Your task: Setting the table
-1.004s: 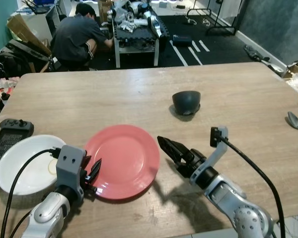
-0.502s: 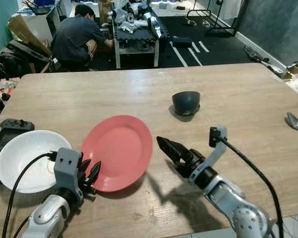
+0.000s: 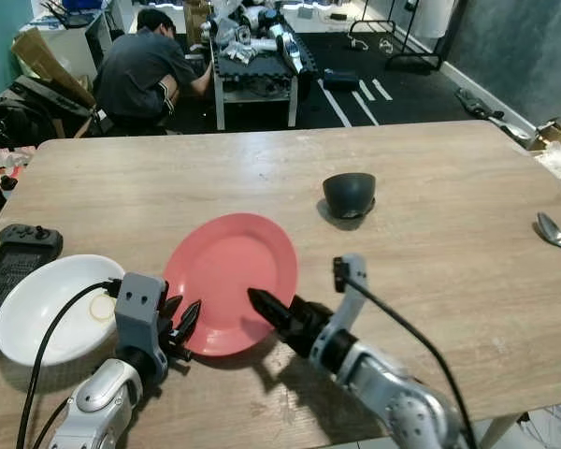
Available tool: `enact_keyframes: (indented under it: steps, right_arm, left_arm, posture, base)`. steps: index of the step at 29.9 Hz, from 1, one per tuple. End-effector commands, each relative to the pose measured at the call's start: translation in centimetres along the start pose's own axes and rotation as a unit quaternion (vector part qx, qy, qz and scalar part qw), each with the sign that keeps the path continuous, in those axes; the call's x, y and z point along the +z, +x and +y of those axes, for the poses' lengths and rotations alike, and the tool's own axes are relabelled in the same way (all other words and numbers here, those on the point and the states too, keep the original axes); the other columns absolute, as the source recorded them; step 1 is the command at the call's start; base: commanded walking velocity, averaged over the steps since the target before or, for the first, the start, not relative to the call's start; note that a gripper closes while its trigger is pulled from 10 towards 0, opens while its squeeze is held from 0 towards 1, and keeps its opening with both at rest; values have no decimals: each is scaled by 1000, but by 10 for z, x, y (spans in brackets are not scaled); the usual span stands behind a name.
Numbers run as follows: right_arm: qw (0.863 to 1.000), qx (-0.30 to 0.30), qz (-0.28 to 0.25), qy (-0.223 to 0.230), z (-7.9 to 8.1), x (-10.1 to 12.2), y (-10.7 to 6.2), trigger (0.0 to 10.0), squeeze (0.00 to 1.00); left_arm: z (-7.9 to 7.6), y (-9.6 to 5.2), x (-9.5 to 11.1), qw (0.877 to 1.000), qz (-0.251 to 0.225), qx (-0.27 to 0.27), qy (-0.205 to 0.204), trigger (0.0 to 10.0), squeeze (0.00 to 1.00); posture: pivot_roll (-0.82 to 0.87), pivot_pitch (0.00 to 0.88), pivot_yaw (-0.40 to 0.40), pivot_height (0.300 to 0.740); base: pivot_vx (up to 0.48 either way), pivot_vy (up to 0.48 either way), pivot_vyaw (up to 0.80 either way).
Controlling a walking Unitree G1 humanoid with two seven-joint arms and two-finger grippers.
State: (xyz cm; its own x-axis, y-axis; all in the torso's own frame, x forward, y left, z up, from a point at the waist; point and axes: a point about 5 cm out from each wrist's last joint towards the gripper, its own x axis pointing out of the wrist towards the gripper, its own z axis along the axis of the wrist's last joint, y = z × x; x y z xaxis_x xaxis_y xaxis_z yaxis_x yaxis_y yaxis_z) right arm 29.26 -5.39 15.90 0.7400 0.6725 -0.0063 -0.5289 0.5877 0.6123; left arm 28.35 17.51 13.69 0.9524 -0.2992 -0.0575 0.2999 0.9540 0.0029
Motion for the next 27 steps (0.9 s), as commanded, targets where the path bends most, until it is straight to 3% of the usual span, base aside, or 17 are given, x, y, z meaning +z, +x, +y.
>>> enact_keyframes:
  steps: [1, 2, 3, 4, 5, 6, 7, 9, 10, 27]
  right_arm:
    - [1000, -5, 10, 10, 0, -7, 3, 9922, 0]
    - [1000, -2, 17, 21, 1, -11, 7, 8157, 0]
    - [999, 1, 19, 41, 3, -15, 10, 4902, 0]
    - [999, 1, 19, 41, 3, -15, 10, 4902, 0]
    - [998, 3, 21, 53, 4, -17, 12, 3686, 0]
    - [997, 6, 18, 71, 5, -19, 15, 3451, 0]
    - [996, 10, 16, 87, 7, -19, 17, 1294, 0]
    - [995, 12, 14, 96, 8, -20, 18, 1294, 0]
    - [994, 15, 8, 108, 9, -19, 20, 0, 0]
    - [991, 38, -18, 129, 14, -14, 24, 0, 0]
  left_arm:
    - [-1, -6, -26, 998, 59, 1, -15, 10000, 0]
    - [-1, -6, -27, 998, 60, 2, -15, 10000, 0]
    - [-1, -7, -27, 998, 60, 2, -15, 10000, 0]
    - [-1, -7, -27, 998, 60, 2, -15, 10000, 0]
    - [-1, -7, -27, 998, 60, 3, -15, 10000, 0]
    - [-1, -7, -27, 998, 60, 3, -15, 10000, 0]
    - [-1, -7, -28, 998, 61, 3, -15, 10000, 0]
    - [-1, -7, -28, 998, 61, 4, -15, 10000, 0]
    - [-2, -8, -28, 998, 61, 4, -15, 10000, 0]
    - [-2, -7, -28, 998, 62, 2, -15, 10000, 0]
  posture:
    - [93, 158, 30, 740]
    - [96, 159, 28, 740]
    - [96, 159, 28, 740]
    - [96, 159, 28, 740]
    - [96, 159, 28, 740]
    - [99, 162, 24, 740]
    - [99, 162, 24, 740]
    - [101, 163, 23, 740]
    - [101, 163, 23, 740]
    - [100, 166, 25, 740]
  base:
    - [0, 0, 0]
    - [0, 0, 0]
    - [0, 0, 0]
    - [0, 0, 0]
    - [0, 0, 0]
    - [0, 0, 0]
    - [0, 0, 0]
    - [0, 0, 0]
    - [0, 0, 0]
    - [0, 0, 0]
